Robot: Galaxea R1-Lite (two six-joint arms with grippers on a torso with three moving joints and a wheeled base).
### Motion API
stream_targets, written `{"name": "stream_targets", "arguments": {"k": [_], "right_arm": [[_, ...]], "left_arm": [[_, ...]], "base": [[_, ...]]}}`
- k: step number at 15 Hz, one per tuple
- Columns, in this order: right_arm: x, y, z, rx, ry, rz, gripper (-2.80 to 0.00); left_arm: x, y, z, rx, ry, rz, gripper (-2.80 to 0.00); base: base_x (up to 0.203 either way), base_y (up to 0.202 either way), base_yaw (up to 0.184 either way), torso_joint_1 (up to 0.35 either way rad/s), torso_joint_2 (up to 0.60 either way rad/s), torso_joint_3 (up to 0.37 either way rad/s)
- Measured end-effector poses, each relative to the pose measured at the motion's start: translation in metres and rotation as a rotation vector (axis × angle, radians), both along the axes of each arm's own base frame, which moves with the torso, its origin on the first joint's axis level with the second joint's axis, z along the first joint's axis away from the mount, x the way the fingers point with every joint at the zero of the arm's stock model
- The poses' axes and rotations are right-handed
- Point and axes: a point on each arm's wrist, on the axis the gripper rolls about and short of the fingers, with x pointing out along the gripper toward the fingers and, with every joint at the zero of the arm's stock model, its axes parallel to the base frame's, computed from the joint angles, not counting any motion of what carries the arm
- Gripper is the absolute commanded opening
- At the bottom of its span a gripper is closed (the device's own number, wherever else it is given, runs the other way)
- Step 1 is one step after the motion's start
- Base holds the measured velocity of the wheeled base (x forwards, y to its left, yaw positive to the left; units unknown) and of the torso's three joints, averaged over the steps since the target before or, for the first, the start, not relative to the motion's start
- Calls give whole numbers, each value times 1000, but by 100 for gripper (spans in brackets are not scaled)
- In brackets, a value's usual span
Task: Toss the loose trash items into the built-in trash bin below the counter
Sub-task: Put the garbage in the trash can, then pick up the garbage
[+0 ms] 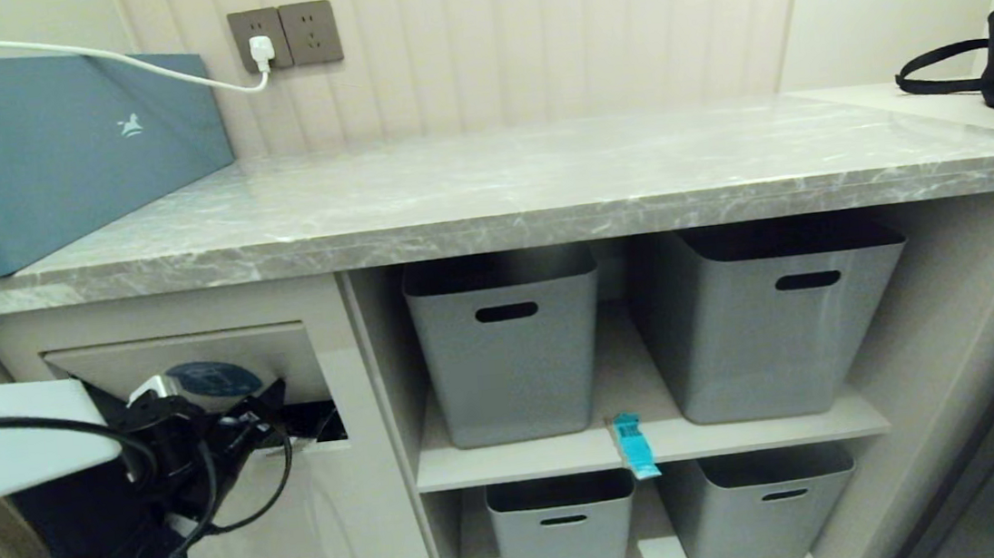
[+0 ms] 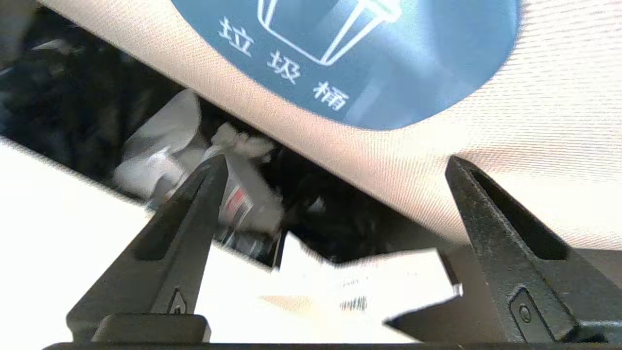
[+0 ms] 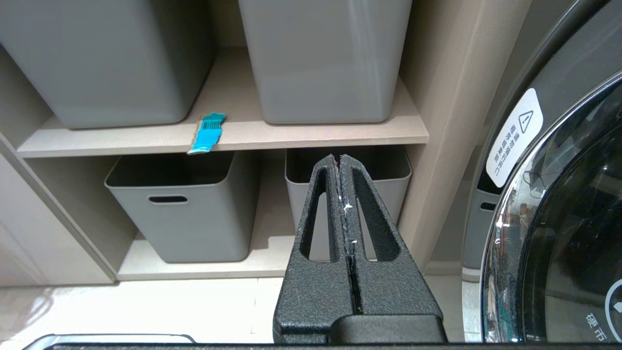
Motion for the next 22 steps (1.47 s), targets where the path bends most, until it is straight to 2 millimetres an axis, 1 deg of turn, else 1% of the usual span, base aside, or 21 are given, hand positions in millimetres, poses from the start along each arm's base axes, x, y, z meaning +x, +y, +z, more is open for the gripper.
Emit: {"name": "stream_targets", "arguments": {"k": [2,4,8,10,12,13,14,16,17,19,22], "right_arm": [[0,0,0,0,0,0,-280],[0,0,0,0,0,1,-280],[0,0,0,0,0,0,-280],[0,0,0,0,0,0,-280],[0,0,0,0,0,0,-280],[0,0,0,0,0,0,-280],[0,0,0,0,1,0,-280],[0,0,0,0,1,0,-280],[0,0,0,0,1,0,-280],[0,0,0,0,0,0,-280],[0,0,0,0,0,0,-280]], "left_arm": [[-16,2,3,-4,28,27,0],[-29,5,13,-19,23,67,0],[-58,7,46,-25,-45,86,0],[-82,7,68,-25,-96,86,0],[-114,6,90,-18,-165,85,0],[-133,5,100,-8,-202,84,-280],[-152,4,110,7,-247,85,-280],[-184,3,125,52,-327,79,-280],[-196,2,131,84,-360,61,-280],[-211,0,145,133,-451,-20,-280],[-219,0,167,161,-505,-111,-280]], "base": [[0,0,0,0,0,0],[0,0,0,0,0,0],[0,0,0,0,0,0],[0,0,0,0,0,0],[0,0,0,0,0,0],[0,0,0,0,0,0],[0,0,0,0,0,0],[0,0,0,0,0,0],[0,0,0,0,0,0],[0,0,0,0,0,0],[0,0,0,0,0,0]]}}
